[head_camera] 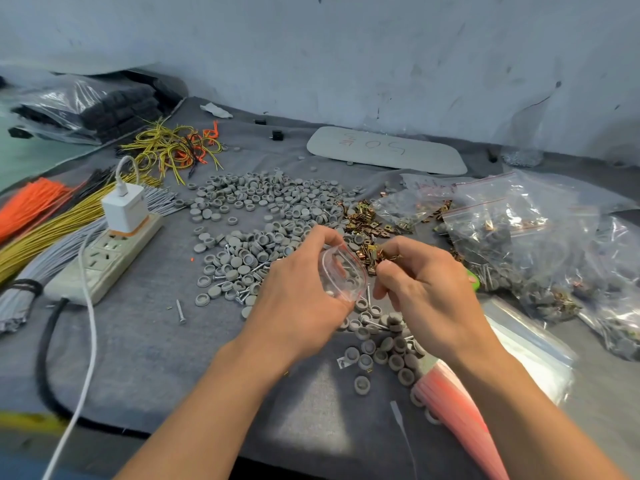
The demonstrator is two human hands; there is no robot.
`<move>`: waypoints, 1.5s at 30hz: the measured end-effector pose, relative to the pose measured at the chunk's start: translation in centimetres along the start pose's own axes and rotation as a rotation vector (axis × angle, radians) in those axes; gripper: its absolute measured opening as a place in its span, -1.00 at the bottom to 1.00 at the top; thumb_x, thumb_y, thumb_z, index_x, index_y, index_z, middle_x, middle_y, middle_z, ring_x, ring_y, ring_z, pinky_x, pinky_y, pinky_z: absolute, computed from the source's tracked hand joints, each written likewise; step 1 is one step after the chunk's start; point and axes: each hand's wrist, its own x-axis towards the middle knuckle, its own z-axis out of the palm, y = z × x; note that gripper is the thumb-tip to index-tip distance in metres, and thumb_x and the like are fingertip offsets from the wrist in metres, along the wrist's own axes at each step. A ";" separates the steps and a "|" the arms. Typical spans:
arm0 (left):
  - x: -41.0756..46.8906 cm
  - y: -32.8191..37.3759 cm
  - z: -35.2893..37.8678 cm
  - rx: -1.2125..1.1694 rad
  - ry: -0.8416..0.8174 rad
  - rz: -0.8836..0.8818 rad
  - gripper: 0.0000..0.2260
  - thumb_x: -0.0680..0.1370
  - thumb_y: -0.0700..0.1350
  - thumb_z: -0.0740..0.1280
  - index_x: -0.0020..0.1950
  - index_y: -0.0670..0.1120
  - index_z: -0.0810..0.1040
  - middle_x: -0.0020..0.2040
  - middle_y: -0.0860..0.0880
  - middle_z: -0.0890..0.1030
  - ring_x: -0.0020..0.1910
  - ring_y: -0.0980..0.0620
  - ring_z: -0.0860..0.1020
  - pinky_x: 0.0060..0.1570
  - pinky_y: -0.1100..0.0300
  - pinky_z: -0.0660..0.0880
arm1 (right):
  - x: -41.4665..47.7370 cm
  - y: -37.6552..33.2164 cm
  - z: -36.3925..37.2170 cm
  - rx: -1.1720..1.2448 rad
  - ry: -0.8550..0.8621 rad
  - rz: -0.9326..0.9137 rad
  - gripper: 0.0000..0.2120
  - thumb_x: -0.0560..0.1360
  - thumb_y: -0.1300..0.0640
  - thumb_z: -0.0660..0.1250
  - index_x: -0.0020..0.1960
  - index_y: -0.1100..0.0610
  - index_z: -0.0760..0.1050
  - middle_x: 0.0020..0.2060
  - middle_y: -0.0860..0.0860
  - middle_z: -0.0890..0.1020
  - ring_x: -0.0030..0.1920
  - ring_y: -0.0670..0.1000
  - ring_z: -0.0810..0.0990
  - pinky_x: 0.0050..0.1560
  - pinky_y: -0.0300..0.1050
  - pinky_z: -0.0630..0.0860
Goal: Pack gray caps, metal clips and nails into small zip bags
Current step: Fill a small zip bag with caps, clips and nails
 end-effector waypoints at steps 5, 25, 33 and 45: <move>0.0 0.0 -0.2 0.006 -0.002 -0.023 -0.48 0.37 -0.01 0.61 0.12 0.32 0.37 -0.15 0.21 0.65 -0.26 0.26 0.60 -0.28 0.24 0.57 | 0.0 0.0 0.0 -0.006 -0.008 0.016 -0.70 0.62 0.18 0.28 -0.26 0.08 0.60 -0.41 -0.05 0.67 -0.43 -0.05 0.54 -0.29 -0.03 0.50; 0.0 -0.1 -0.3 -0.024 -0.001 -0.026 -0.47 0.37 -0.11 0.58 0.11 0.31 0.38 -0.15 0.18 0.66 -0.23 0.34 0.59 -0.38 0.43 0.43 | 3.0 3.1 1.5 -0.839 -0.091 0.116 -0.74 0.54 0.14 0.35 0.15 -0.12 0.66 0.04 0.05 0.67 0.17 0.14 0.46 0.07 0.03 0.19; 0.1 -0.5 -0.7 0.003 -0.004 -0.042 -0.43 0.35 -0.12 0.59 0.13 0.32 0.36 -0.12 0.19 0.65 -0.17 0.37 0.57 -0.33 0.45 0.46 | 3.5 3.5 1.9 -0.787 -0.040 0.117 -0.78 0.47 0.22 0.34 -0.07 -0.06 0.67 -0.08 0.02 0.68 0.02 0.10 0.52 -0.03 0.00 0.06; 0.0 -0.1 -1.3 0.019 -0.015 -0.058 -0.46 0.36 -0.08 0.57 0.13 0.31 0.36 -0.11 0.19 0.65 -0.33 0.26 0.56 -0.40 0.38 0.39 | 1.4 1.4 1.0 -0.070 0.056 0.123 -0.82 0.54 0.25 0.42 -0.16 0.00 0.58 -0.36 -0.07 0.70 -0.35 -0.06 0.65 -0.31 -0.16 0.53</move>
